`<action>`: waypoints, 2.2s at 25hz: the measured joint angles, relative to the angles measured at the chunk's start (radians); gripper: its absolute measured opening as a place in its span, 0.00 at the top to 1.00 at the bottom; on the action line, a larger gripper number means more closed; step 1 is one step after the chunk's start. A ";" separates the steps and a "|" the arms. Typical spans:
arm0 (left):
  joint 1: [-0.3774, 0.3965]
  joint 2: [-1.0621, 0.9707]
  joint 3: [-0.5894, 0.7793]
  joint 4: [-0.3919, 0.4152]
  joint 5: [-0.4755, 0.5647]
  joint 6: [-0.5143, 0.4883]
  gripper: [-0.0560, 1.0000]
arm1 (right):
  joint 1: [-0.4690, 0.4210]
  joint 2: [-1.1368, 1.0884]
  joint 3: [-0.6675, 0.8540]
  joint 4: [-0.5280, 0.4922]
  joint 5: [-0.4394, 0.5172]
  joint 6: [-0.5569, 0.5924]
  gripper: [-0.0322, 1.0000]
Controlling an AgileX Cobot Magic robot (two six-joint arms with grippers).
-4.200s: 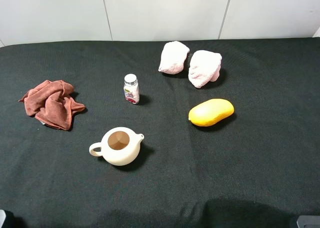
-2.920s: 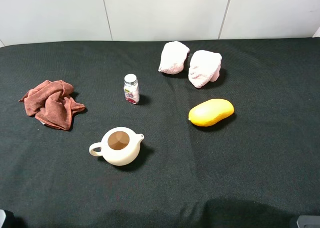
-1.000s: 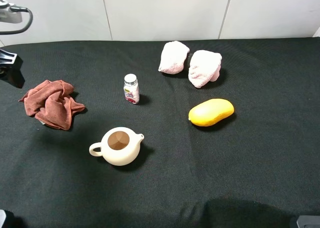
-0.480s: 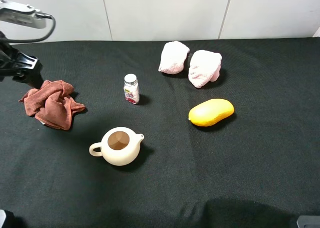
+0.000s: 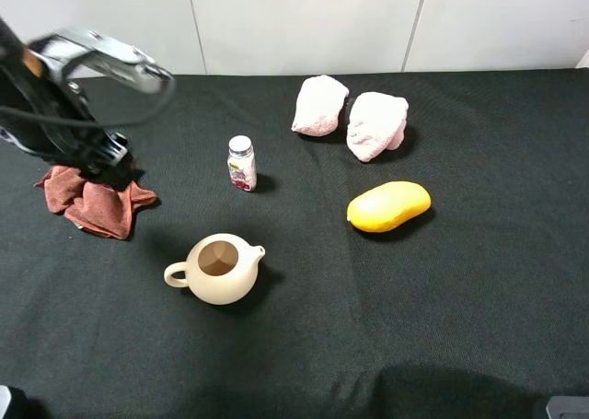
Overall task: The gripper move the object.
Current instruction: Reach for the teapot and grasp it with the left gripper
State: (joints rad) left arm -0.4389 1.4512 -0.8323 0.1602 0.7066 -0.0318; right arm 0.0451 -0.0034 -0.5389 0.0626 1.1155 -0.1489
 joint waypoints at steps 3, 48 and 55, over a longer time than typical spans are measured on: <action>-0.053 0.033 -0.001 -0.001 0.001 0.001 0.23 | 0.000 0.000 0.000 0.000 0.000 0.000 0.30; -0.337 0.213 -0.060 -0.064 -0.110 -0.033 0.23 | 0.000 0.000 0.000 0.000 0.001 0.000 0.30; -0.337 0.249 -0.060 -0.064 -0.111 -0.033 0.23 | 0.000 0.000 0.000 0.000 0.001 0.000 0.30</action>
State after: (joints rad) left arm -0.7755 1.7000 -0.8926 0.0958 0.5959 -0.0649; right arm 0.0451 -0.0034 -0.5389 0.0626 1.1162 -0.1489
